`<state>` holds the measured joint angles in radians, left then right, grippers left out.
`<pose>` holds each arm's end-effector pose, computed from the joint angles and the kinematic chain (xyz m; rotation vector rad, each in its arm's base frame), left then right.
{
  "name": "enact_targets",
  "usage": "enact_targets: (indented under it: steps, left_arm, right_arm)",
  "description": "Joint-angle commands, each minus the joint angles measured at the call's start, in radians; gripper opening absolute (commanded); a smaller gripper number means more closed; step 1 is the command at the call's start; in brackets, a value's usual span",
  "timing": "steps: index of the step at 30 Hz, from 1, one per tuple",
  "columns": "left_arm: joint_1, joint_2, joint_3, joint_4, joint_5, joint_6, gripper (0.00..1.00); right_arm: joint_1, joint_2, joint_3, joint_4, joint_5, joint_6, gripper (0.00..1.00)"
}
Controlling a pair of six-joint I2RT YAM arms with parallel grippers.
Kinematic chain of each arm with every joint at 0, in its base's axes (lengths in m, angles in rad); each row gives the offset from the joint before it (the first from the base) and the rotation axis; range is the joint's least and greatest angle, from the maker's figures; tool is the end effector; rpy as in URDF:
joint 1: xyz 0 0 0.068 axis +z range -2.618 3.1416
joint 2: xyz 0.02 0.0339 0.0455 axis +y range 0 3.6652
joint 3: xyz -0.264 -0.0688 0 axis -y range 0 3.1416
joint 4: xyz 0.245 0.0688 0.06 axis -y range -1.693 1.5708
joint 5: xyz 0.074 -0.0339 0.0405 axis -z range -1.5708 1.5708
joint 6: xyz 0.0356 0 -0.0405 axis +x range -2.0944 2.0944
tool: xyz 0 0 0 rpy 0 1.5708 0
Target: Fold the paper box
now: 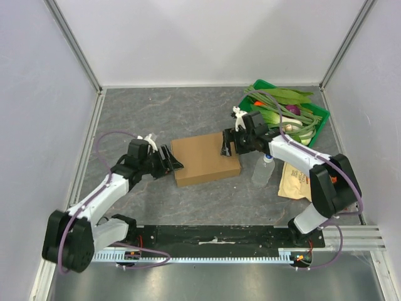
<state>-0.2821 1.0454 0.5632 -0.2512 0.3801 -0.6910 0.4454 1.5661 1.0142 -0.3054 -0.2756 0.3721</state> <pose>0.2000 -0.0717 0.2098 -0.2879 2.4067 -0.9132 0.2934 0.1508 0.2183 -0.2213 2.4996 0.6901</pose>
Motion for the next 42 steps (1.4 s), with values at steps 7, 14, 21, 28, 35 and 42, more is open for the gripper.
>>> enact_targets:
  steps: [7,14,21,28,35,42]
  left_arm:
    - [-0.025,0.356,0.139,0.214,-0.129,-0.058,0.68]
    - [-0.009,0.446,0.185,0.242,-0.132,-0.053,0.58]
    - [0.089,0.453,0.195,0.202,-0.135,-0.027,0.54]
    - [0.332,0.421,0.179,0.143,-0.029,-0.004,0.57]
    - [0.432,0.295,0.160,-0.080,-0.055,0.030,0.57]
    - [0.685,0.121,0.110,-0.273,-0.053,0.045,0.55]
  right_arm:
    - [0.044,0.132,0.149,0.006,0.147,-0.009,0.82]
    - [0.039,0.169,0.182,0.006,0.145,-0.016,0.81]
    - [0.114,0.273,0.311,0.035,0.122,-0.027,0.69]
    - [0.223,0.364,0.458,-0.003,0.147,-0.012,0.66]
    - [0.398,0.361,0.422,0.028,0.161,0.079,0.65]
    - [0.608,0.359,0.343,0.167,0.202,0.237,0.63]
